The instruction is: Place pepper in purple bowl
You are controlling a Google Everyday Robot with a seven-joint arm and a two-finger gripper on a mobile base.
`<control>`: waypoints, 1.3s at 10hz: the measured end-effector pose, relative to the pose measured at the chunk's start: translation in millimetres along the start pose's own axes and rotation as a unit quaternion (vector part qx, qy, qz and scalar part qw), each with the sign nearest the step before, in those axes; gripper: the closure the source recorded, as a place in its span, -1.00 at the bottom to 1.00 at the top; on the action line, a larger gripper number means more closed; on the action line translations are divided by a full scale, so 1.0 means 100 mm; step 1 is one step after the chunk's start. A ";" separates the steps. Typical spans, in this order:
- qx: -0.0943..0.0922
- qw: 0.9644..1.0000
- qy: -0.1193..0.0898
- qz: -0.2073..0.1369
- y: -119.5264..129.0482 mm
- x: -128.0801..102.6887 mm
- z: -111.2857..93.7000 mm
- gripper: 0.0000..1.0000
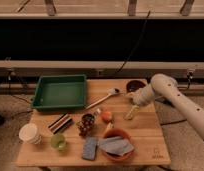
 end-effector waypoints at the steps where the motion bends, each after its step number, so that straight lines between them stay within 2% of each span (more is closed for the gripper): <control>1: -0.012 1.000 -0.004 0.006 0.06 0.06 0.09 -0.60; 4: -0.037 0.999 -0.016 0.025 0.20 0.17 0.24 -0.60; 8: -0.051 0.997 -0.028 0.051 0.28 0.29 0.39 -0.60; 9: -0.044 0.997 -0.029 0.058 0.26 0.35 0.41 -0.60; 13: 0.011 0.998 -0.016 0.062 0.15 0.67 0.38 -0.60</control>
